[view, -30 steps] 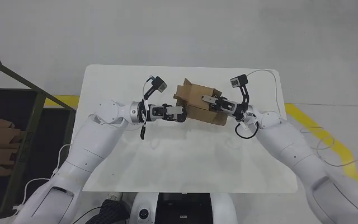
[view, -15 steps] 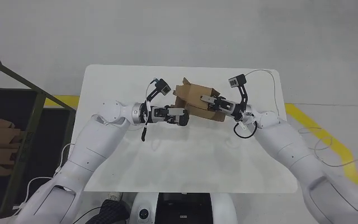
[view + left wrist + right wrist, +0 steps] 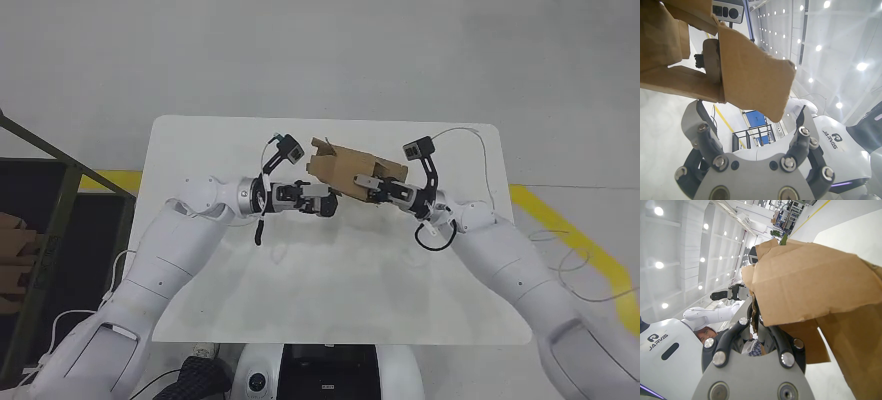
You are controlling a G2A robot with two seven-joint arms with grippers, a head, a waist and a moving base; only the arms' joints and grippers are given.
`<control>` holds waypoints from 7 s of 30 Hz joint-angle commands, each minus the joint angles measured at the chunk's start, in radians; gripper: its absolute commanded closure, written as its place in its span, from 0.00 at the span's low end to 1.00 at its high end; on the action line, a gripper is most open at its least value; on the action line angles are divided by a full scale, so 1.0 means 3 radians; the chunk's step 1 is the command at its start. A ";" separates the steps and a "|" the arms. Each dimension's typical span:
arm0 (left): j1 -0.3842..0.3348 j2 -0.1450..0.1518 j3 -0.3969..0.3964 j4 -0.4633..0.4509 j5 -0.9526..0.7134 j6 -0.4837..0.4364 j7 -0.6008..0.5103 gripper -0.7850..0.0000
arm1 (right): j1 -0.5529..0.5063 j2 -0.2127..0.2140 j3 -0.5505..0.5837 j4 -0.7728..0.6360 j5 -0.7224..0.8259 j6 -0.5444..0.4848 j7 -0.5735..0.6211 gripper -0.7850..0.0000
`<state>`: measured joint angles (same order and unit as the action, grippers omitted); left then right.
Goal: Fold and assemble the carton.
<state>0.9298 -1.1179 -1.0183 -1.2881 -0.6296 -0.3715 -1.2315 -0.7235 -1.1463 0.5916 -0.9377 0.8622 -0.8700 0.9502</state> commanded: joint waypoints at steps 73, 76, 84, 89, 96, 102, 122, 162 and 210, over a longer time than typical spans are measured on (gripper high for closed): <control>0.0028 -0.0004 -0.0302 0.0165 0.0010 0.0096 0.0047 0.00 | -0.0146 0.0012 0.0226 -0.0243 -0.0206 0.0080 0.0081 1.00; 0.0022 -0.0008 -0.0300 0.0165 0.0016 0.0100 0.0049 0.00 | -0.0147 0.0012 0.0217 -0.0256 -0.0212 0.0084 0.0084 1.00; -0.0010 -0.0018 -0.0279 0.0163 0.0070 0.0113 0.0051 0.00 | -0.0156 0.0011 0.0175 -0.0301 -0.0227 0.0094 0.0094 1.00; -0.0019 -0.0025 -0.0263 0.0159 0.0086 0.0118 0.0051 0.00 | -0.0155 0.0007 0.0162 -0.0287 -0.0199 0.0093 0.0093 1.00; -0.0020 -0.0035 -0.0242 0.0155 0.0089 0.0127 0.0051 0.00 | -0.0157 0.0007 0.0172 -0.0244 -0.0168 0.0073 0.0073 1.00; -0.0015 -0.0035 -0.0256 0.0149 0.0100 0.0126 0.0048 0.00 | -0.0162 0.0017 0.0209 -0.0206 -0.0144 0.0050 0.0050 1.00; 0.0199 -0.0001 -0.0370 -0.0066 0.0085 0.0145 0.0037 0.00 | -0.0198 0.0007 0.0447 0.0035 0.0169 0.0057 0.0056 1.00; 0.0179 -0.0002 -0.0435 -0.0084 0.0109 0.0261 0.0117 0.00 | -0.0245 -0.0110 0.0303 -0.0129 -0.0369 0.0090 0.0090 1.00; -0.0036 0.0023 -0.0629 0.0107 0.0190 0.0060 0.0128 0.00 | -0.0164 -0.0142 0.0029 -0.0174 -0.0338 0.0148 0.0148 1.00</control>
<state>0.9182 -1.1108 -1.2111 -1.2542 -0.5715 -0.3562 -1.1822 -0.7746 -1.1888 0.5985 -0.9944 0.7561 -0.8243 0.9959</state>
